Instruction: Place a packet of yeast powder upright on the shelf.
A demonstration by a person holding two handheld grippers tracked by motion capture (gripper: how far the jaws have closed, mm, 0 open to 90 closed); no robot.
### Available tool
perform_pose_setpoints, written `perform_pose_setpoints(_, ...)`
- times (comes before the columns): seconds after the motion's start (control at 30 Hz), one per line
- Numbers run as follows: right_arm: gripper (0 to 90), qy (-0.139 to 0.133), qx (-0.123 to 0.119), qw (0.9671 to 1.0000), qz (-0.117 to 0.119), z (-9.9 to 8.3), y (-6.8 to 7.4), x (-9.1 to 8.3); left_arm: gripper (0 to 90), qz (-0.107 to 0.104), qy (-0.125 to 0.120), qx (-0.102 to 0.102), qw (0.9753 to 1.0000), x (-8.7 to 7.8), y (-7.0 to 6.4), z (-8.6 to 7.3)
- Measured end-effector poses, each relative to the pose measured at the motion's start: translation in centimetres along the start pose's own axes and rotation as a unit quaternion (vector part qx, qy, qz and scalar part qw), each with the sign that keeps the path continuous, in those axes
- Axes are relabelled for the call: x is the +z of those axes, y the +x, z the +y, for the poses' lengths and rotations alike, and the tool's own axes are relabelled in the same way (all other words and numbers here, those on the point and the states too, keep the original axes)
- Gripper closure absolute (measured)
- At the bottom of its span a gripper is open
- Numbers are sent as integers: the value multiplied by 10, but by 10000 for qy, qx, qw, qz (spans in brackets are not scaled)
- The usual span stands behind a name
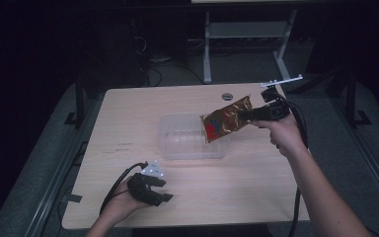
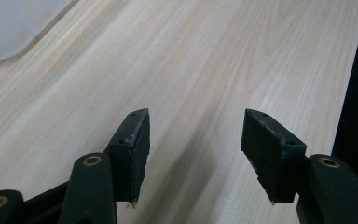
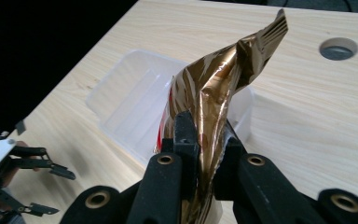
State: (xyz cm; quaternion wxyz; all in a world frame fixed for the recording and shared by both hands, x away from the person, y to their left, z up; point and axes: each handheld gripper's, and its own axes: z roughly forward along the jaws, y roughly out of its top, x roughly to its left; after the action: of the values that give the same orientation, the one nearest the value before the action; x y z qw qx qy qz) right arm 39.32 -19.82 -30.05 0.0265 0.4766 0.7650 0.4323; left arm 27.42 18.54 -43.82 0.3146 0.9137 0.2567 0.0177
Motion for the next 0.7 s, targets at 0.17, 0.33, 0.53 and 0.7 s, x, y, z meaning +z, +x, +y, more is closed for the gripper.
perform_pose_setpoints(0.17, 831, -8, 47, 9999, -153, -2, -4, -4, 416, 4, 25, 18, 10000, 0, 0, 0)
perform_pose_setpoints(0.33, 824, -3, 66, 9997, -241, -2, -3, -4, 416, -3, 32, 38, 10000, 1, 0, 1)
perform_pose_setpoints(0.53, 798, 48, -12, 9996, -278, -2, 3, 2, 416, 0, 77, 74, 9999, 0, 1, 0)
perform_pose_setpoints(0.7, 759, 32, -31, 9999, -139, -1, 7, 4, 416, -2, 9, 12, 10000, 0, 1, 0)
